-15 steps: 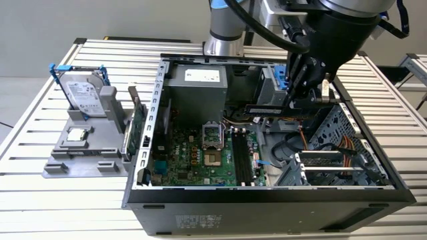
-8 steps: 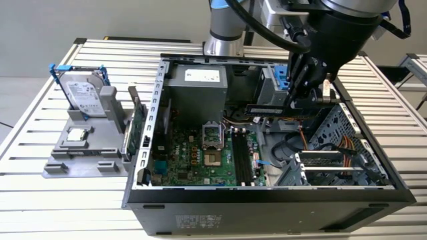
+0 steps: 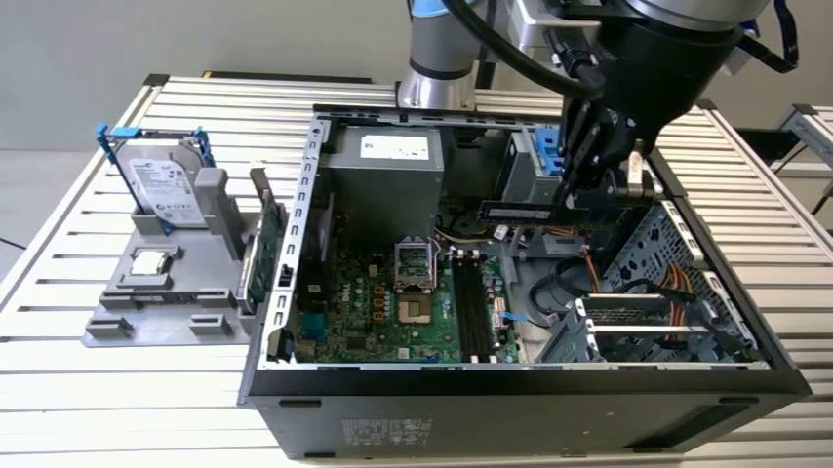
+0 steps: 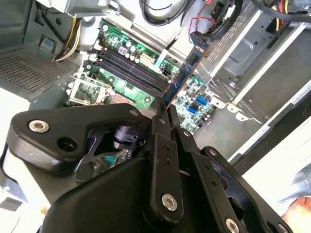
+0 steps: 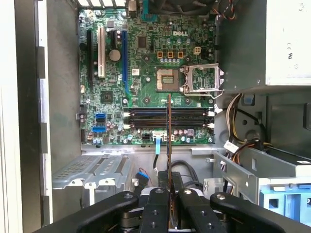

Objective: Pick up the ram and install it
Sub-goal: 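Pick up the ram and move it above insertion slot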

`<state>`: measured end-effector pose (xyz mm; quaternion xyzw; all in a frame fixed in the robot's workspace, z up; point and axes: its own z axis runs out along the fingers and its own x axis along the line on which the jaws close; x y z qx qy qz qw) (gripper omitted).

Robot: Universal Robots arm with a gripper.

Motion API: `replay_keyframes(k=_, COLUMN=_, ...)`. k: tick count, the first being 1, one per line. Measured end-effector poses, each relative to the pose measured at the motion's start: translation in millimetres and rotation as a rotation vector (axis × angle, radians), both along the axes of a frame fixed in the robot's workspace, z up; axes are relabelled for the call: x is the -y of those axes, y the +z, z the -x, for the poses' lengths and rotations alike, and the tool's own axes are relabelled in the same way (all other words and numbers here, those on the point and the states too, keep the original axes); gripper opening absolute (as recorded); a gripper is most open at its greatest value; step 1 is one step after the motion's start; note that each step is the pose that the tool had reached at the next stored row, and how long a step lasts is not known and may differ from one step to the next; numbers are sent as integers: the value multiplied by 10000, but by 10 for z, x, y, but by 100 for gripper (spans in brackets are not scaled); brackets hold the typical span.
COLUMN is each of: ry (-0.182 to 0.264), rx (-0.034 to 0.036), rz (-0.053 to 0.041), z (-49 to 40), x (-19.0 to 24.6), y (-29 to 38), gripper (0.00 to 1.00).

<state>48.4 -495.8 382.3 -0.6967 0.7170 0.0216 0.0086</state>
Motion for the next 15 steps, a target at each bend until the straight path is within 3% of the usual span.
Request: replay_keyframes(k=15, ry=0, rx=0, rz=-1, z=0, x=-249, y=-1, gripper=0)
